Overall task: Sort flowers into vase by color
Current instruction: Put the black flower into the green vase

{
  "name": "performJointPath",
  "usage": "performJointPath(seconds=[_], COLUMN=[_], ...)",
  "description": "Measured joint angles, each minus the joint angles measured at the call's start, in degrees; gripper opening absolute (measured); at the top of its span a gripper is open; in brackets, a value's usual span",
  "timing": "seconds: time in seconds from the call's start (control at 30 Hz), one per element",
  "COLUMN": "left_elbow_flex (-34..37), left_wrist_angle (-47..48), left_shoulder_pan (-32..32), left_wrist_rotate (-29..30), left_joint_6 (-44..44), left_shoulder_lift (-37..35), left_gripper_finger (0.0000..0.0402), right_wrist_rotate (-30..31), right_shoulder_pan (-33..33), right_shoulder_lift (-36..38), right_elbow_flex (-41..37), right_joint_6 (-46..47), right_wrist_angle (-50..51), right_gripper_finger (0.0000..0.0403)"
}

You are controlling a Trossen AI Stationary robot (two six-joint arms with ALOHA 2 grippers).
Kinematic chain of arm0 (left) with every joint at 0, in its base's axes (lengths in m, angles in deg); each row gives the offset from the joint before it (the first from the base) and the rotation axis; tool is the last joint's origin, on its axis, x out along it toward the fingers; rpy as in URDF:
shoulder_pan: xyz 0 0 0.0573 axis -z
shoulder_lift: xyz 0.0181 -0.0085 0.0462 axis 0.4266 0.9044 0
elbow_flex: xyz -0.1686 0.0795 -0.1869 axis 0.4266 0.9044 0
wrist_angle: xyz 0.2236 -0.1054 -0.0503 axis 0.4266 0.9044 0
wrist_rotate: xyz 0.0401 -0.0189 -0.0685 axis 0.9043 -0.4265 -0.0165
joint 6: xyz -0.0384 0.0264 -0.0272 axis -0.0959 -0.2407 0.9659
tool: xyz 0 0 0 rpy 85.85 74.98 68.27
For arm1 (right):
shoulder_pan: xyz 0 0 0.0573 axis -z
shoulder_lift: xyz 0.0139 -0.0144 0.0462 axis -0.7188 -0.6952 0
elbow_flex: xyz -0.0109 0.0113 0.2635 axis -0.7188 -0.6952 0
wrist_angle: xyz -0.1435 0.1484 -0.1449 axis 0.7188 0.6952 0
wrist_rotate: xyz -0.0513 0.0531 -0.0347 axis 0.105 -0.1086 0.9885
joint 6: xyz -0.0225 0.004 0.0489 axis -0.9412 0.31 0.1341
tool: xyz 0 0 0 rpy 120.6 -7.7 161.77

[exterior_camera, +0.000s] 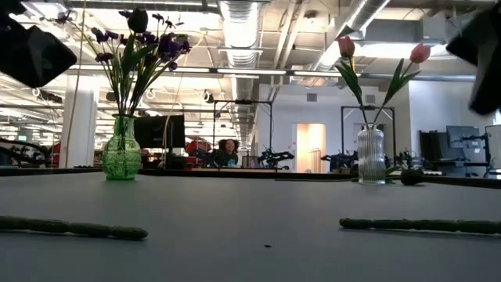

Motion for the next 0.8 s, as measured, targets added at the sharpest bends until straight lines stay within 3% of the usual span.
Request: performJointPath(seconds=[0.37, 0.67, 0.8], left_elbow_flex=[0.00, 0.00, 0.00], left_wrist_angle=[-19.15, -24.46, -27.77], left_shoulder_pan=[0.29, 0.29, -0.19], left_wrist_rotate=[-0.83, -0.98, 1.88], left_joint_6=[-8.05, -7.57, -8.66], left_shoulder_lift=[15.86, 24.78, 27.85], left_gripper_finger=[0.0175, 0.0175, 0.0175], right_wrist_rotate=[-1.55, -2.74, -2.49], right_shoulder_pan=[3.67, 6.81, 8.63], right_shoulder_lift=[-2.45, -2.45, -2.45], right_elbow_flex=[-0.02, -0.02, -0.02], right_joint_6=[0.03, -2.13, -3.96], right_wrist_angle=[1.86, 1.93, 1.58], right_gripper_finger=[0.0286, 0.0286, 0.0286])
